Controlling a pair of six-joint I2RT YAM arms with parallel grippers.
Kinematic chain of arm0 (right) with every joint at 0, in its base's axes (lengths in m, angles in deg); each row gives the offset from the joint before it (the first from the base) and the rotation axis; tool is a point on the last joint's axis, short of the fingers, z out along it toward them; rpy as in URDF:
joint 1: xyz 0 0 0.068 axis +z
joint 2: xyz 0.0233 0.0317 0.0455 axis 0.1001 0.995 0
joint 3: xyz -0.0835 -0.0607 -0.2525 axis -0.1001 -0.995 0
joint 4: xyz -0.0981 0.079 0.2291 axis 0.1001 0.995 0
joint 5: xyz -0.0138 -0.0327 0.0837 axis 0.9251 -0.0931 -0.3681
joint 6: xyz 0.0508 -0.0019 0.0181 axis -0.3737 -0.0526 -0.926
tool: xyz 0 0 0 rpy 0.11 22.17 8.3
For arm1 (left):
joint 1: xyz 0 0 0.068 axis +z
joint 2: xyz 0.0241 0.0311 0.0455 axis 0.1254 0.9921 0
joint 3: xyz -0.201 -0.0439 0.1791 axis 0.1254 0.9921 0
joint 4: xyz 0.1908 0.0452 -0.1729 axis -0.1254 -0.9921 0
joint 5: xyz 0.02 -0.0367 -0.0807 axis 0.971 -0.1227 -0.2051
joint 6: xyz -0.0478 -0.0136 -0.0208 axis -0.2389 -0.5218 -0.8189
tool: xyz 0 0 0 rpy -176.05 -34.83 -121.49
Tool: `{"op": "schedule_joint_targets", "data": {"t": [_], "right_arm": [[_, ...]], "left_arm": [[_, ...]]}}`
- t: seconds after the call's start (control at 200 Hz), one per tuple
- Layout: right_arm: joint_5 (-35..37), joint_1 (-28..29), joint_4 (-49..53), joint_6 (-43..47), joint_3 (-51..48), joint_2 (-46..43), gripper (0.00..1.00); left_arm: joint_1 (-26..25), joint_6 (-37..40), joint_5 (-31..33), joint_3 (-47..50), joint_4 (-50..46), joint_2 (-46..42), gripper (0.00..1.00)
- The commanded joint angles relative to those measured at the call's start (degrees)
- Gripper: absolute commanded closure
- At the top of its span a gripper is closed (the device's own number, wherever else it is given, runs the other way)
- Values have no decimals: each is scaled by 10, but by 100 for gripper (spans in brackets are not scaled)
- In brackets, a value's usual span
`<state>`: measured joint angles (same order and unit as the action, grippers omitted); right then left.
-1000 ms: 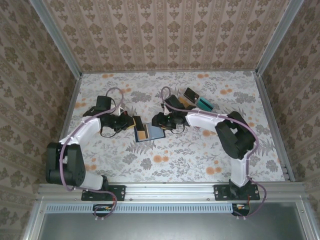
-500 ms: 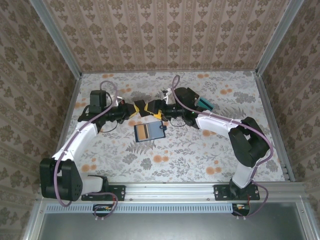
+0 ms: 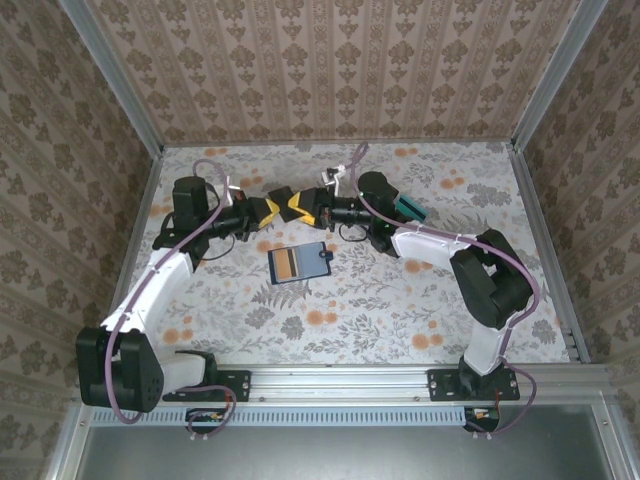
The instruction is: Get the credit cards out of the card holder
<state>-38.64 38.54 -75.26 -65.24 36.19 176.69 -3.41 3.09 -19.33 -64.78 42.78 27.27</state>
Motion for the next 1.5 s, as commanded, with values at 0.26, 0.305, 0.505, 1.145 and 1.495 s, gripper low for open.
{"op": "schedule_joint_targets", "data": {"t": [0.26,0.305,0.505,1.145,1.495], "right_arm": [[0,-19,14,73,-14,-45,100],[13,-24,65,127,-15,-59,100],[125,-73,398,437,43,-97,100],[355,-171,685,896,223,-45,100],[300,-217,772,977,296,24,100]], "left_arm": [[15,47,-29,-32,-55,-15,76],[19,89,-5,-40,-110,-18,60],[43,206,102,-60,-252,-5,18],[78,250,161,-87,-244,91,0],[80,251,124,-129,-228,172,0]]}}
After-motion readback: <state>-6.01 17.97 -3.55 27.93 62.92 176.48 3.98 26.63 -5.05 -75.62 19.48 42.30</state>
